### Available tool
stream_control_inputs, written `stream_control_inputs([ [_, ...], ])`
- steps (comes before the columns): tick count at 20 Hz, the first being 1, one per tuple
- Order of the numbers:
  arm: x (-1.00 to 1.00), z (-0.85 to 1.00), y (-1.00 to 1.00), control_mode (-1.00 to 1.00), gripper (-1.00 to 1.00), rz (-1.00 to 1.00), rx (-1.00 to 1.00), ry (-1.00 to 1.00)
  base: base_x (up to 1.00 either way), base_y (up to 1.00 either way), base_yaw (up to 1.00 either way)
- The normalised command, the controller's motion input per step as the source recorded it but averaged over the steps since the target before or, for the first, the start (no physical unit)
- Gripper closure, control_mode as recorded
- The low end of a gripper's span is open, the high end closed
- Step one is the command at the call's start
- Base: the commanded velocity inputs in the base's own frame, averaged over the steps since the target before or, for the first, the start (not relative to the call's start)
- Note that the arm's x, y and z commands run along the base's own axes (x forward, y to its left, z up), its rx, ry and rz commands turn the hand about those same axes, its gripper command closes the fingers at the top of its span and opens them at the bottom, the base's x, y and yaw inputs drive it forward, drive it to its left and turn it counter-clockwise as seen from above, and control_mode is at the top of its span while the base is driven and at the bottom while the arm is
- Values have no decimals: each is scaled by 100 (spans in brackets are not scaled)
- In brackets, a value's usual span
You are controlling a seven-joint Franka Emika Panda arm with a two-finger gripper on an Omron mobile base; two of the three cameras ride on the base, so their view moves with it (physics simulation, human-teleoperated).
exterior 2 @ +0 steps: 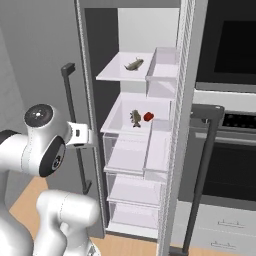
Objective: Place one bell pepper and one fish in each tupperware on the nearby counter, to pack two identical lunches.
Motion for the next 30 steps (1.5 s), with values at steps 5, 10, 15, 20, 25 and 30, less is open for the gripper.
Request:
stream_control_inputs([
  [5, 0, 0, 0, 100, -100, 0, 0, 0, 18, -33, -1],
  [10, 0, 0, 0, 100, -100, 0, 0, 0, 18, -30, 0],
  [15, 0, 0, 0, 100, -100, 0, 0, 0, 22, -25, 0],
  [20, 0, 0, 0, 100, -100, 0, 0, 0, 57, -29, 0],
  [25, 0, 0, 0, 100, -100, 0, 0, 0, 71, -22, 0],
  [30, 12, 0, 0, -100, -100, 0, 0, 0, 31, -2, 0],
])
